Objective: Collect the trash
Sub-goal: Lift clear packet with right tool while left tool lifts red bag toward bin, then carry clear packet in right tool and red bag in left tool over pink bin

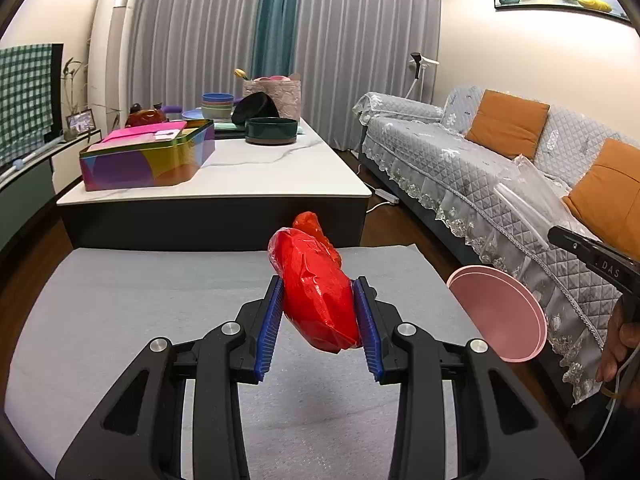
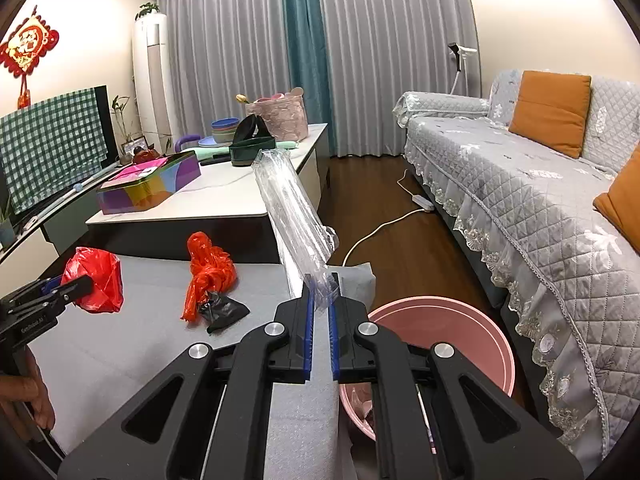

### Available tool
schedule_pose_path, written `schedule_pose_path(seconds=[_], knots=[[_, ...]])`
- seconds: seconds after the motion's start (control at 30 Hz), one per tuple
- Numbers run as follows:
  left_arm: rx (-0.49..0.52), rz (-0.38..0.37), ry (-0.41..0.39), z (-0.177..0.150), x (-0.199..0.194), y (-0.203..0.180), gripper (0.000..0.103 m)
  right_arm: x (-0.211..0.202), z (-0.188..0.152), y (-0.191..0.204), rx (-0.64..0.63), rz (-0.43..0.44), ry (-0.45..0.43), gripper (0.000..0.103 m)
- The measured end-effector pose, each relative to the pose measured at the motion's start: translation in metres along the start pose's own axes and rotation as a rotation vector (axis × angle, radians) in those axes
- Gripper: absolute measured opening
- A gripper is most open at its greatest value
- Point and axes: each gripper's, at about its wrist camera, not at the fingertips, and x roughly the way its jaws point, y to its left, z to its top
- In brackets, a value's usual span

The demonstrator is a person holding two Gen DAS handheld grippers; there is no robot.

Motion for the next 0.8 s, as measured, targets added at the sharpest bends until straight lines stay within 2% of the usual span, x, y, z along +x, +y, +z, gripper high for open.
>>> schedule_pose_path(seconds=[0.4,0.8], knots=[[0.025,-0.022,0.003,0.0,0.009,-0.019,0.036,-0.004,0.003,-0.009,0.001,-0.03,-0.021,0.007],[0.036,-0.056,0.009,0.005,0.019,-0.038,0.036,-0.013,0.004,-0.035,0.029,-0.075,-0.027,0.007]])
